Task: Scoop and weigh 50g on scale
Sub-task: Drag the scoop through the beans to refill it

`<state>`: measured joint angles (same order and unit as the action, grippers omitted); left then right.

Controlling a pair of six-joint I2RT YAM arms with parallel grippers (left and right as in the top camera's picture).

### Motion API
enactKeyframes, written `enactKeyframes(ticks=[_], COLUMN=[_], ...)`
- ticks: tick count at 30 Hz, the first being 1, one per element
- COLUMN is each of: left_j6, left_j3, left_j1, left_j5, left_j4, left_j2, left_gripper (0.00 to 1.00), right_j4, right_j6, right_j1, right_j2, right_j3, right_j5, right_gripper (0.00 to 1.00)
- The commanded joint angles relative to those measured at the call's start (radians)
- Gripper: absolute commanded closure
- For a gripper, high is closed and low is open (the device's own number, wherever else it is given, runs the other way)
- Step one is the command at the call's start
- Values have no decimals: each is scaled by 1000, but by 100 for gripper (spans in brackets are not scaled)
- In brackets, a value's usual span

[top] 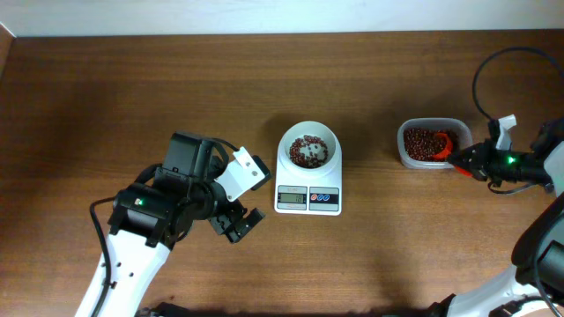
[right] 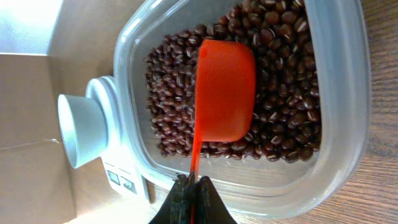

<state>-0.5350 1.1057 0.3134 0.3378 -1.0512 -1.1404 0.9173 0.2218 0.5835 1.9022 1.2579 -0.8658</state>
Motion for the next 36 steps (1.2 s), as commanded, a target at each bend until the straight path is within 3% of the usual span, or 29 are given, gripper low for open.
enactKeyframes(ticks=[1,17,23,26,29,31,36], left_j6=[-17,-17,-17,-17,-17,-17,-17], left_j3=[13,13,13,13,13,13,13], left_j1=[-4,-4,-4,-4,-4,-4,-4], left_j5=[14,14,14,14,14,14,14], left_j4=[2,1,1,2,2,1,1], left_j2=[10,10,10,10,10,10,10], left_gripper=[1,1,1,1,1,1,1], right_j4=[14,80,126,112,141,119,119], right_j6=[37,38,170,108,177,91,126], right_j1=[45,126,125,125,125,125,125], right_j2=[17,17,17,17,17,17,17], right_j3=[-9,-9,-9,-9,-9,-9,-9], right_j5=[-103,-186,-253,-203,-226,-164,-246], right_gripper=[96,96,96,96,96,96,96])
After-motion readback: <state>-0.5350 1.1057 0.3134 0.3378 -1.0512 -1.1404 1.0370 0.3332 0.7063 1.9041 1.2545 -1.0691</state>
